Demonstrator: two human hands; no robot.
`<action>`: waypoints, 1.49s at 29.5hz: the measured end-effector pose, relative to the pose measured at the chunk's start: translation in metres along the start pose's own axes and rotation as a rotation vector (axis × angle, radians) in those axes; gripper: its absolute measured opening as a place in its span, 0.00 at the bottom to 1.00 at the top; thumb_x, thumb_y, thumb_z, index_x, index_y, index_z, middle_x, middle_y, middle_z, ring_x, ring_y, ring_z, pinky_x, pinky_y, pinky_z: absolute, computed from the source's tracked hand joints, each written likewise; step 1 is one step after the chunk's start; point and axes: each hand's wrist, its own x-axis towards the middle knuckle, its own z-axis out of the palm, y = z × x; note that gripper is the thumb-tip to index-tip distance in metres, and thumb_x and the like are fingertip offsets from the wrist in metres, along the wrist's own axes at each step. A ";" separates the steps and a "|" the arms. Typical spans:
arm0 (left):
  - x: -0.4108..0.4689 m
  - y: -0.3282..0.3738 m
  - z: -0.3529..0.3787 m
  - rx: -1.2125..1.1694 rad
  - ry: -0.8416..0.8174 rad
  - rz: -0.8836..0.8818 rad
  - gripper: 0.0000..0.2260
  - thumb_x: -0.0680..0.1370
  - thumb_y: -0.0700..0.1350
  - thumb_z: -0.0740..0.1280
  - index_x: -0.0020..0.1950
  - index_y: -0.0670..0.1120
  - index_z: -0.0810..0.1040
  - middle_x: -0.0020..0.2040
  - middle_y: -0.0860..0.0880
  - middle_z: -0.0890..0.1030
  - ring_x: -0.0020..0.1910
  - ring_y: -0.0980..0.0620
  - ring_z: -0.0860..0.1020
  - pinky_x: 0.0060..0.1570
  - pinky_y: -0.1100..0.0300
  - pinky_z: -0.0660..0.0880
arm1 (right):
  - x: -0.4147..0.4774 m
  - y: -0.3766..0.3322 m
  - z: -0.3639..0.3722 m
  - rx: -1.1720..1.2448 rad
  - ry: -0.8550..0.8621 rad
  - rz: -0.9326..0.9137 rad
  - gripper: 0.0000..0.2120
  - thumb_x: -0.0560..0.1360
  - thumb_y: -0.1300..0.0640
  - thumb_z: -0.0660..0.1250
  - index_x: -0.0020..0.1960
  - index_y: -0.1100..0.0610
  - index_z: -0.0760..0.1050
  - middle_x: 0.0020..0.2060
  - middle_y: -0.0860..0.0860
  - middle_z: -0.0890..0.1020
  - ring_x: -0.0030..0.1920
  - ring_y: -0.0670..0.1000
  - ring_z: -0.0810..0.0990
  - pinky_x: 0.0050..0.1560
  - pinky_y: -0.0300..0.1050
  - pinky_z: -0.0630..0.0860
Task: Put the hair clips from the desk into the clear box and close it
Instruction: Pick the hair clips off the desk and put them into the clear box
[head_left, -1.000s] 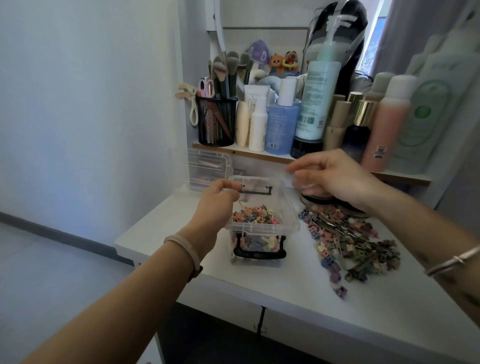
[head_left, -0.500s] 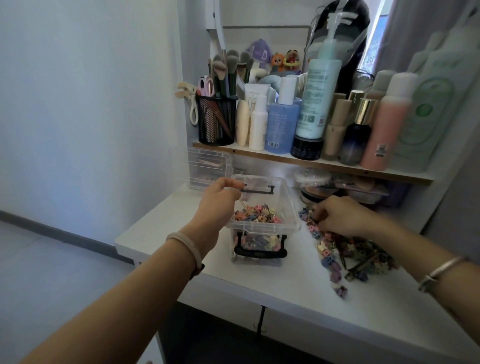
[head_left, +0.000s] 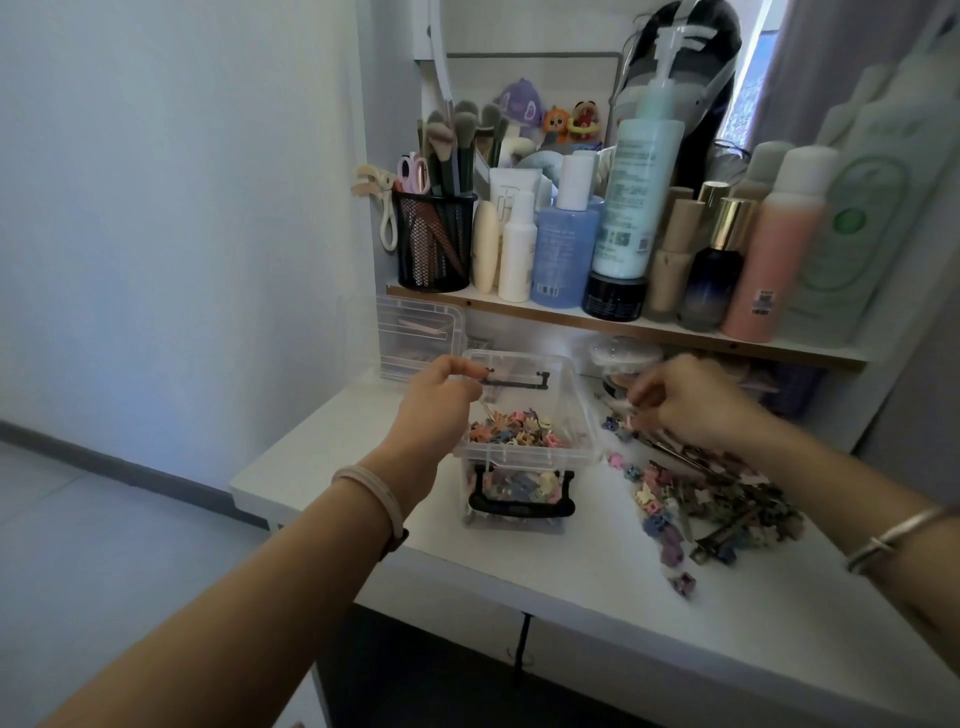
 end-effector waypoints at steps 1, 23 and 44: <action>0.000 0.000 0.000 -0.002 -0.001 0.000 0.07 0.79 0.37 0.56 0.49 0.46 0.72 0.39 0.50 0.72 0.33 0.54 0.67 0.31 0.64 0.65 | 0.000 -0.008 -0.009 0.101 0.047 0.001 0.11 0.68 0.63 0.74 0.50 0.60 0.82 0.42 0.52 0.81 0.44 0.48 0.76 0.46 0.38 0.68; -0.002 0.000 0.001 -0.016 0.019 -0.004 0.08 0.79 0.36 0.56 0.50 0.46 0.73 0.38 0.51 0.71 0.32 0.54 0.66 0.32 0.63 0.64 | 0.001 0.015 0.000 -0.163 -0.136 0.178 0.09 0.72 0.61 0.64 0.45 0.62 0.82 0.45 0.59 0.84 0.46 0.56 0.81 0.47 0.47 0.78; -0.001 0.000 0.005 -0.035 0.007 -0.029 0.08 0.79 0.37 0.56 0.47 0.47 0.73 0.38 0.50 0.71 0.33 0.53 0.66 0.33 0.62 0.65 | -0.014 -0.061 -0.024 0.669 -0.153 -0.020 0.06 0.71 0.63 0.70 0.46 0.57 0.74 0.38 0.53 0.80 0.29 0.45 0.81 0.29 0.33 0.76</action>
